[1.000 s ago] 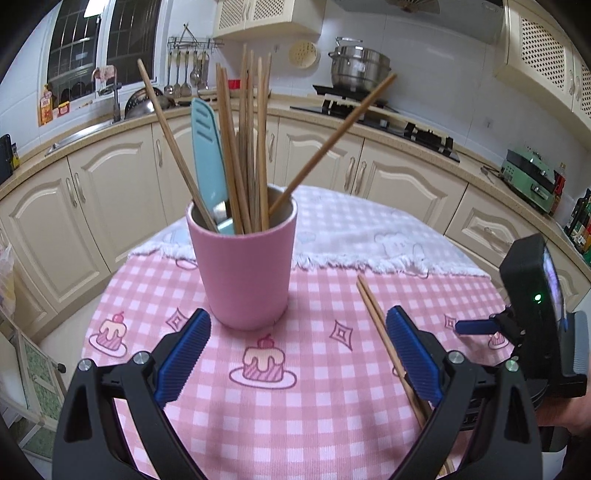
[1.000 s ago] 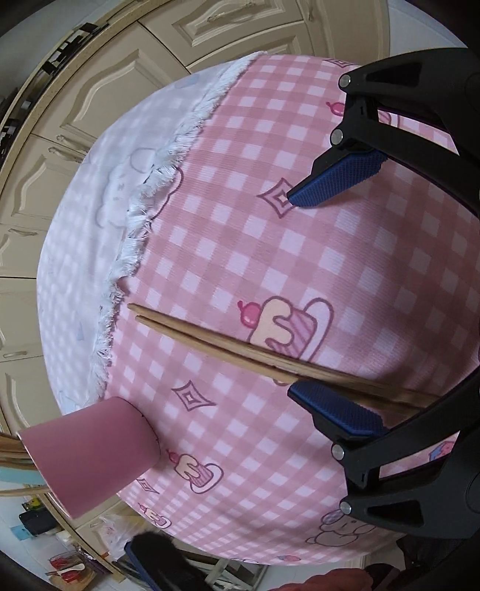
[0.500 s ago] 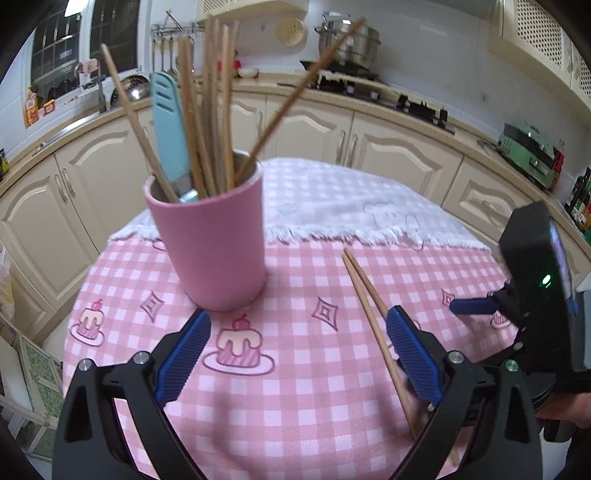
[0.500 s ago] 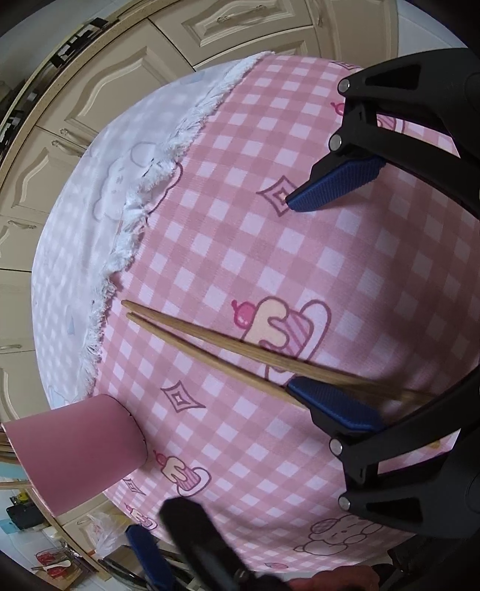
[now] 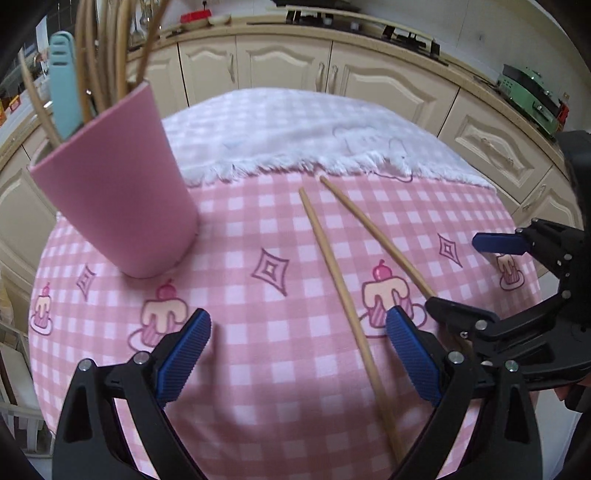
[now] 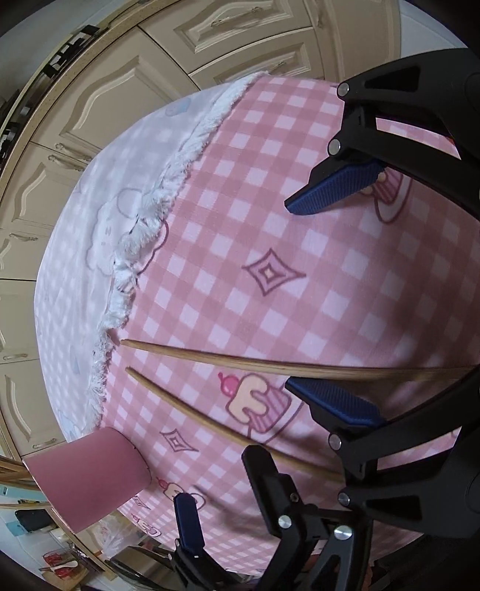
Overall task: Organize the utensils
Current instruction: 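Close the left tool on one chopstick while the right tool grasps the other, then lift the chopstick over the pink cup with the left tool while the right tool carries its chopstick there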
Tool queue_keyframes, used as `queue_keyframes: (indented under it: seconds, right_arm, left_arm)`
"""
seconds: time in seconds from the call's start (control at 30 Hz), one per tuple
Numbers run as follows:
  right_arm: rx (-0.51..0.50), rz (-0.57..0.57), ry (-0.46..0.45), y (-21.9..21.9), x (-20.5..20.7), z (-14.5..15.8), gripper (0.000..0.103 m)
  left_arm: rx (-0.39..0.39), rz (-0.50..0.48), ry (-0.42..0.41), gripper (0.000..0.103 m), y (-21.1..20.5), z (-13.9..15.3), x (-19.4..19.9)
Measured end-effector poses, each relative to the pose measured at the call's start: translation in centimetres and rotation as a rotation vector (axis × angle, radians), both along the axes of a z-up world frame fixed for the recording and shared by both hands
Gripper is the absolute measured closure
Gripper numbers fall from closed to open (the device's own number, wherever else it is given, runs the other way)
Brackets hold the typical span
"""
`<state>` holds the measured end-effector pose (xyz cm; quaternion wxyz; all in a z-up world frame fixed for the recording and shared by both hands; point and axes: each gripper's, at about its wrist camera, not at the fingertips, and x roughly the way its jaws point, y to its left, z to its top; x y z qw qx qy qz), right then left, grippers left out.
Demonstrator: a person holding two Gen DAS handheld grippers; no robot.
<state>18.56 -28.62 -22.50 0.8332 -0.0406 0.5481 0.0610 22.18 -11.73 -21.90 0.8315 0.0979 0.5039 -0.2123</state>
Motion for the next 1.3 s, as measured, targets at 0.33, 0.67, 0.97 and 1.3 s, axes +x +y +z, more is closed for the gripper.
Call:
queue_keyframes:
  seconds: [0.33,0.67,0.97,1.3]
  right_arm:
    - [0.01,-0.009,0.008,-1.3,0.8,0.1,0.017]
    - [0.02,0.0,-0.028,1.0,4.1,0.6,0.08]
    - [0.234,-0.015,-0.087,-0.4,2.7,2.4,0.097]
    - [0.457,-0.084,-0.328,-3.2,-0.8,8.1,0.097]
  left_arm:
    - [0.067,-0.064,0.016,0.048,-2.1,-0.6,0.8]
    - [0.068,-0.149,0.047,0.095,-3.3,-0.2,3.0]
    - [-0.039,-0.129,0.0,0.098,-0.4,1.4,1.1]
    - [-0.174,-0.153,-0.203,0.098,3.4,5.7,-3.1]
